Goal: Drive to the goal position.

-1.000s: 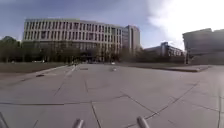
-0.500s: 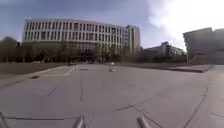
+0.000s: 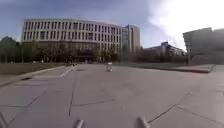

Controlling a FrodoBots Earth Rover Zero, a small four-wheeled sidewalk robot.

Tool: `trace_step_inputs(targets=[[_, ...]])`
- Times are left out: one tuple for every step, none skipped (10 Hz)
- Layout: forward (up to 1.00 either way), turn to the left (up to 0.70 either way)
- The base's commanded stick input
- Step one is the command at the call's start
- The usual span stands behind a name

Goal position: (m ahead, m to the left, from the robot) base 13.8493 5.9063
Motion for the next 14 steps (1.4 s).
trace_step_inputs(targets=[[1.00, 0.00], [1.00, 0.00], [1.00, 0.00], [1.00, 0.00], [1.00, 0.00], [1.00, 0.00], [1.00, 0.00], [1.00, 0.00], [1.00, -0.18], [1.00, -0.27], [1.00, -0.27], [1.00, -0.27], [1.00, -0.27], [1.00, -0.27]])
